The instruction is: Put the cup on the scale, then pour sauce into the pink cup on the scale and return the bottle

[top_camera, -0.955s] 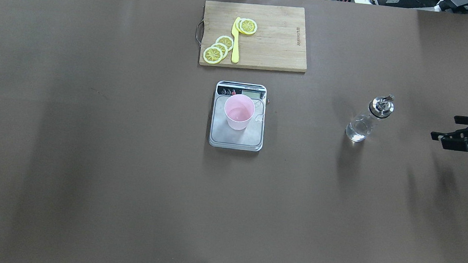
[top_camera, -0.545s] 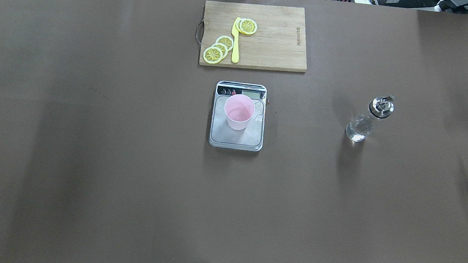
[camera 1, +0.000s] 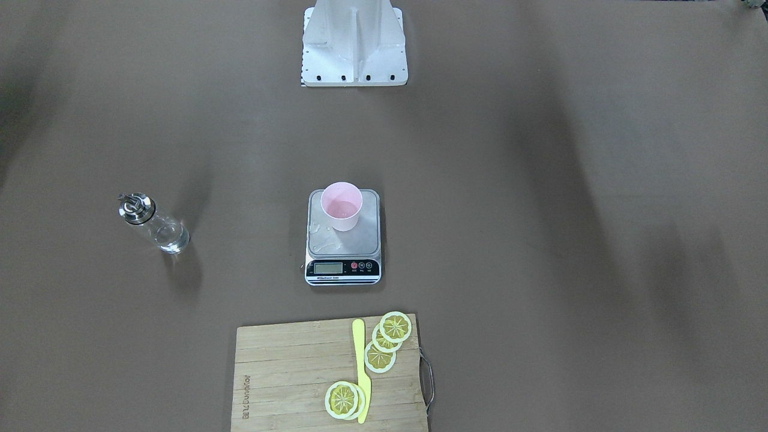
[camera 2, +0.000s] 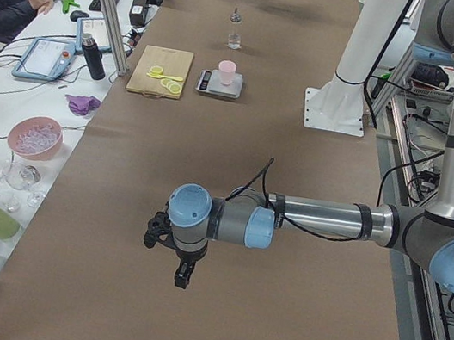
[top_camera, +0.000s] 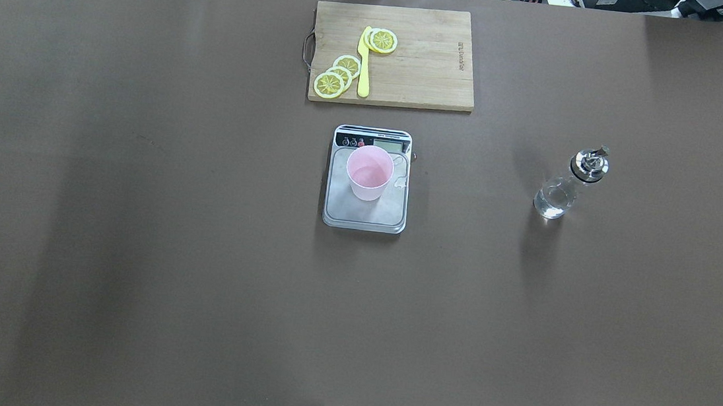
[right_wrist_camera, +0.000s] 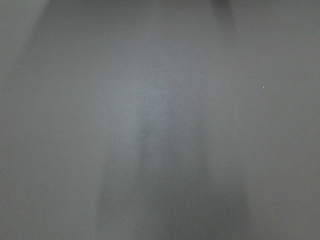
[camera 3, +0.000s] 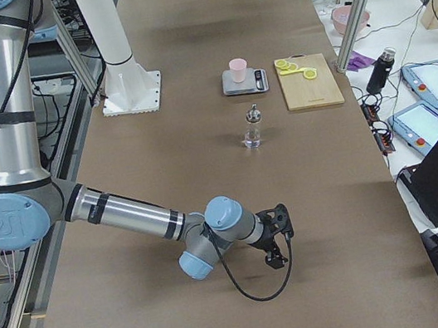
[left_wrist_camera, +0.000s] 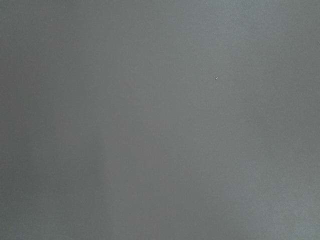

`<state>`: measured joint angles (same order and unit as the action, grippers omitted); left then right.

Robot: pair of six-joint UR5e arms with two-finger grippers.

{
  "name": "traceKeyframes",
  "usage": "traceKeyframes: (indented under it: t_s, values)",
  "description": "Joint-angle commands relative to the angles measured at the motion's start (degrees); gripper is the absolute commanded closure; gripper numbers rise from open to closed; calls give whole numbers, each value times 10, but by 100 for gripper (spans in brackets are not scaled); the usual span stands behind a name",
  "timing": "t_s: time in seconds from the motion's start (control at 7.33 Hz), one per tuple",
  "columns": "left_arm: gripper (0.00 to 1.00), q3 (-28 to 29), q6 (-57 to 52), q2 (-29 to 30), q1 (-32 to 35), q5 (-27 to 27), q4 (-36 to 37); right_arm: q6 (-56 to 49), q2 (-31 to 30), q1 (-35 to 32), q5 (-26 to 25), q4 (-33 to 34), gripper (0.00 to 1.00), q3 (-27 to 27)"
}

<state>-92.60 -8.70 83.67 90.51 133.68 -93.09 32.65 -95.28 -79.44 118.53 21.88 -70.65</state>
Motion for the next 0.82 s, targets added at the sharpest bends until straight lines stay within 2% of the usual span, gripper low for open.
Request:
traceKeyframes:
  t_s: [0.0,0.41,0.55,0.68]
  values:
    - [1,0,0,0,0,0,-1,-2,37,-47,101,89,0,-7]
    - [1,1,0,-1,0,0,-12,-8,70,-67,178,244,0,-61]
    - [1,0,0,-1,0,0,-13,-25,74,-74,188,287,0,-89]
    - [1,1,0,-1,0,0,-14,-41,73,-75,188,359,0,-135]
